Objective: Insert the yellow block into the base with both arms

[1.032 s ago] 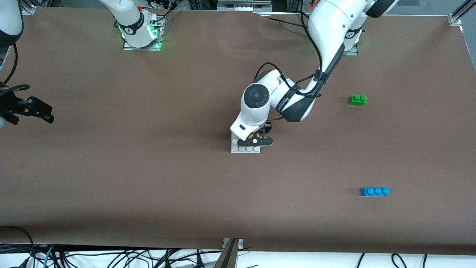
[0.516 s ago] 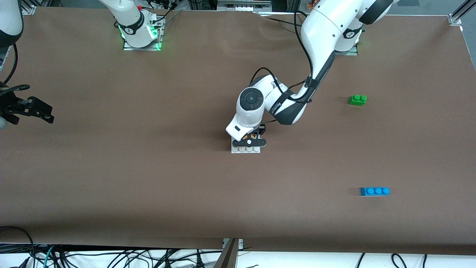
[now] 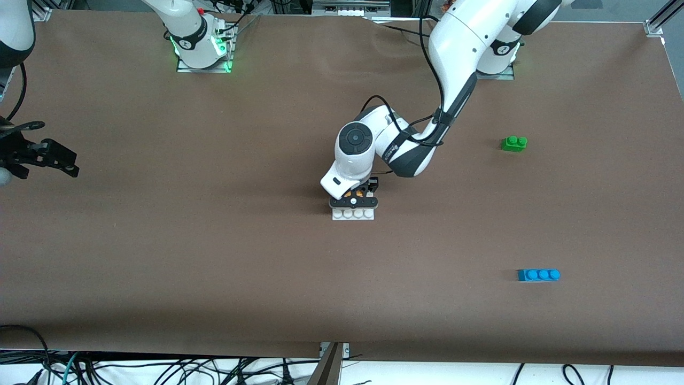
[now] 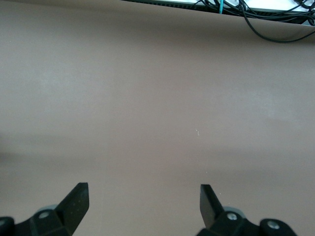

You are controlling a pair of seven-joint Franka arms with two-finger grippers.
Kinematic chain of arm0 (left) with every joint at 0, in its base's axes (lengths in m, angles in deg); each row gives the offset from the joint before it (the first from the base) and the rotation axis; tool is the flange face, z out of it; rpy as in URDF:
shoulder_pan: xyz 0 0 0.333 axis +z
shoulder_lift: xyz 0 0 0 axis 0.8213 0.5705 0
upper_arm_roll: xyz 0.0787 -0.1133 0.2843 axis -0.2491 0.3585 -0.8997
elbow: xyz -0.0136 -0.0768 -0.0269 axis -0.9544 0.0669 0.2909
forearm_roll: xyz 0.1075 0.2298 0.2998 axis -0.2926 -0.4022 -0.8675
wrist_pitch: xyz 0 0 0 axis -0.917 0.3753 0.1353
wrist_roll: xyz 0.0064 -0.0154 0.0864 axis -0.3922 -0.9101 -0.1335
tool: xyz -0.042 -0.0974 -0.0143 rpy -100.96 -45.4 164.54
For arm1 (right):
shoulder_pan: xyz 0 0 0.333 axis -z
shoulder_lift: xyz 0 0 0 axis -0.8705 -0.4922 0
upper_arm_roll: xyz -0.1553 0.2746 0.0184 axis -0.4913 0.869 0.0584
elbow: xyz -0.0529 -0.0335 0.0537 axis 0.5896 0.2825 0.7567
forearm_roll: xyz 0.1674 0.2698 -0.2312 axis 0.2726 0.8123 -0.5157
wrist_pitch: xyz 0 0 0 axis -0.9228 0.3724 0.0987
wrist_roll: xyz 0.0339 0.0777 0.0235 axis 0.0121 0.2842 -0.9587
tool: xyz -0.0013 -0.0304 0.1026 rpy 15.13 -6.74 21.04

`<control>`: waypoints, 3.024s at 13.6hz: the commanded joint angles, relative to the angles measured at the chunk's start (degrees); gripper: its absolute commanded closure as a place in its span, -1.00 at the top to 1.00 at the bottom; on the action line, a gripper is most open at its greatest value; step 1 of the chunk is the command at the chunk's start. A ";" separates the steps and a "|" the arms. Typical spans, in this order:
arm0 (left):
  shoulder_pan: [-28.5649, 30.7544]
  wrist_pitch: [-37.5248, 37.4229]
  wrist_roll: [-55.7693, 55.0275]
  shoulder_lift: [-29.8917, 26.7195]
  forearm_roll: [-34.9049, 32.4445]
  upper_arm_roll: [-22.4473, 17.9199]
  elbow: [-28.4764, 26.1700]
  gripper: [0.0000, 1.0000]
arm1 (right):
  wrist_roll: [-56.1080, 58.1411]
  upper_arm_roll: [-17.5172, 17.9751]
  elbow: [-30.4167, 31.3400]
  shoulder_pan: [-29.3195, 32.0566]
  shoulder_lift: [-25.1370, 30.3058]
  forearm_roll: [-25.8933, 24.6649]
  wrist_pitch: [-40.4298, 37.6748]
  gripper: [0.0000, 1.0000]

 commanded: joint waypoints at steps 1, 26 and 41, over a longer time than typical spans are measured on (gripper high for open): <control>-1.07 -0.63 -1.06 0.63 -2.05 -0.76 1.23 -0.43 | 0.03 0.37 0.59 0.26 0.60 -0.04 0.29 1.00; -1.33 -4.13 -2.11 -0.24 -3.45 -0.76 0.88 1.00 | 0.03 0.37 0.68 0.26 0.51 0.22 0.29 1.00; 13.59 -34.80 12.20 -24.32 4.02 -0.67 1.85 1.00 | 0.03 0.37 0.59 0.26 0.51 0.22 0.38 1.00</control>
